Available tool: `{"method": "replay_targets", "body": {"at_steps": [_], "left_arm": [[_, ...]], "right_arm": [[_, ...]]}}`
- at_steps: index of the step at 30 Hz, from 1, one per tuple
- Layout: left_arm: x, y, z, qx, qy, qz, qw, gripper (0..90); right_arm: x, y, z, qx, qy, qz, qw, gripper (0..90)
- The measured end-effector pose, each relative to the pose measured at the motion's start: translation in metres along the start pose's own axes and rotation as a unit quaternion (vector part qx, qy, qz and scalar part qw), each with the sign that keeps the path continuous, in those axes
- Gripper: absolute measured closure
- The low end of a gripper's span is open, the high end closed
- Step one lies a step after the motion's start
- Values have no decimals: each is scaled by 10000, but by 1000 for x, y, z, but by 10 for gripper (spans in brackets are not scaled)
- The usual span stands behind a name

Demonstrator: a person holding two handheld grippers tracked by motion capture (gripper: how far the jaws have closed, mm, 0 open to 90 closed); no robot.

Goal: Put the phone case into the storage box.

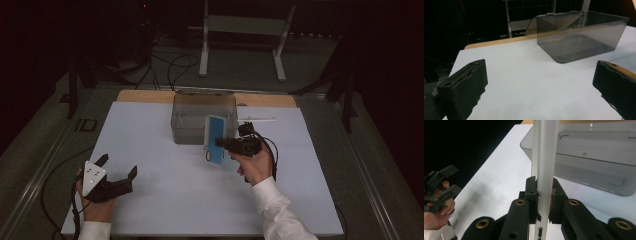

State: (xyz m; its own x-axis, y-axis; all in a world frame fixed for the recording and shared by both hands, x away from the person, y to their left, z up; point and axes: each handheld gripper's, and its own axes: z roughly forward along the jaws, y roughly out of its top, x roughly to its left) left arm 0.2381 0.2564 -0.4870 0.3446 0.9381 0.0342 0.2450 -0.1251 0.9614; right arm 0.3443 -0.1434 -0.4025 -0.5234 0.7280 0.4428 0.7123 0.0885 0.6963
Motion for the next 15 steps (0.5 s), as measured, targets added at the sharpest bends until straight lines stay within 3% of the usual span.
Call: {"method": "replay_targets", "body": {"at_steps": [5, 10, 15], "left_arm": [[-1, -1, 0, -21, 14, -51, 10000, 1], [-5, -2, 1, 30, 88, 100, 9999, 1], [-5, -2, 1, 35, 116, 117, 9999, 1]], "right_arm": [[3, 6, 0, 113, -7, -44, 9999, 812], [4, 13, -1, 245, -23, -17, 9997, 811], [4, 22, -2, 363, -65, -16, 9993, 812]]}}
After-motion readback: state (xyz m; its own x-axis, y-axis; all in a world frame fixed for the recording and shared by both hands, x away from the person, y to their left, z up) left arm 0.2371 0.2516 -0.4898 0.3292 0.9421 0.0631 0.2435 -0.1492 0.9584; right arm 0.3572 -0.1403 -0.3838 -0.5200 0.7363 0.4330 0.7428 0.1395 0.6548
